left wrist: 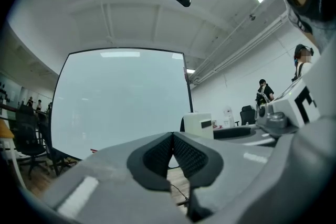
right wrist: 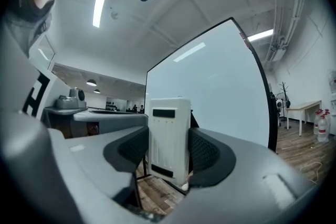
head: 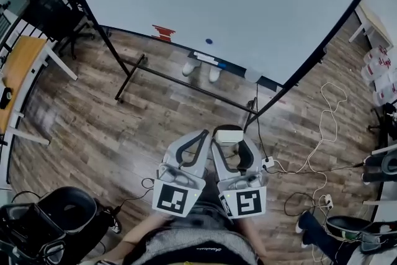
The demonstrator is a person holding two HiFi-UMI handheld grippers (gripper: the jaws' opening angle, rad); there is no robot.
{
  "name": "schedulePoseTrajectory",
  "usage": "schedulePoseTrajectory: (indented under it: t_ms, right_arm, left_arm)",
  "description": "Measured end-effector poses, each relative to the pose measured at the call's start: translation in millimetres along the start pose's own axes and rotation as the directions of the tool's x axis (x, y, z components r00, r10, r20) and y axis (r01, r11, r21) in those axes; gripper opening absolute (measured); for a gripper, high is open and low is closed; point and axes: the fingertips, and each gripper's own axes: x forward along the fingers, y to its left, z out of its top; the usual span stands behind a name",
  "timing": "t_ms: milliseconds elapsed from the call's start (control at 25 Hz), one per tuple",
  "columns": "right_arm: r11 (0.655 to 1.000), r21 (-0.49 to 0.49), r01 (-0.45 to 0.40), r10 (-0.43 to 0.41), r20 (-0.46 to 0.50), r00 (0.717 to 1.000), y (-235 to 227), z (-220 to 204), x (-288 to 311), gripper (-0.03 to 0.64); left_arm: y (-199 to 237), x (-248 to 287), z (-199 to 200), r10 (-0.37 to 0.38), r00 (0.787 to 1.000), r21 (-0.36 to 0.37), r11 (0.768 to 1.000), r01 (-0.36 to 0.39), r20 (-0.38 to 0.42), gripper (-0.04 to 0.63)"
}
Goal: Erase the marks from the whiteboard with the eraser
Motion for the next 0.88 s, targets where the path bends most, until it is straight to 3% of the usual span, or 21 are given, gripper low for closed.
schedulePoseTrajectory:
  t_ms: [400,880]
  right_arm:
    - [0.997,0.000,0.077,-0.077,-0.010,0.997,-45,-8,50,0.242]
    - [0.974,-0.022,0.226,-0.225,0.029,0.974,-217,24,170,0.242]
  left_arm:
    - [23,62,-12,-0.072,0.997,-0.039,0.997,0.072,-0.016,0.003]
    - [57,259,2,-0.195,0.981,-0.031,0.980,0.195,0.005,0.003]
